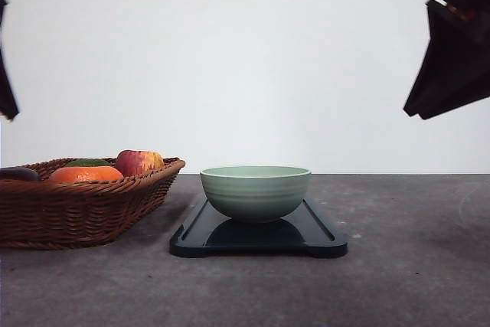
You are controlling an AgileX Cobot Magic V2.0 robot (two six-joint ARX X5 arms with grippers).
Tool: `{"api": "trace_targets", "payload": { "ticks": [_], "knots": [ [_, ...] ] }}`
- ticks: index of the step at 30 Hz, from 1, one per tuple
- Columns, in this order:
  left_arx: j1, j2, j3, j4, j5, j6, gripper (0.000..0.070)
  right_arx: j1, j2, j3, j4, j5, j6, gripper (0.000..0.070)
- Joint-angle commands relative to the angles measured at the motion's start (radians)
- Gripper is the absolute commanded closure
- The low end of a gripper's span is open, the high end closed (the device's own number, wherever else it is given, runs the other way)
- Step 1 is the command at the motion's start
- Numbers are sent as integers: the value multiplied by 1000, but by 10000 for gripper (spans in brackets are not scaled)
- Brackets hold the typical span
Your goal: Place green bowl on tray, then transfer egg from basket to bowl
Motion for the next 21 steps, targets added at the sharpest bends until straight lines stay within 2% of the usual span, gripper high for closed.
{"api": "trace_targets", "payload": {
  "ticks": [1,16,19,21],
  "knots": [
    [-5,5,6,8,1,6,700,5,5,8,14,-22,3,683],
    [5,-7,5,12,1,13,700,5,3,8,14,-20,3,683],
    [52,-35,-10,43,1,59,700,5,3,8,14,-21,3,683],
    [102,-76,-56,127,1,61,700,5,3,8,14,-21,3,683]
  ]
}}
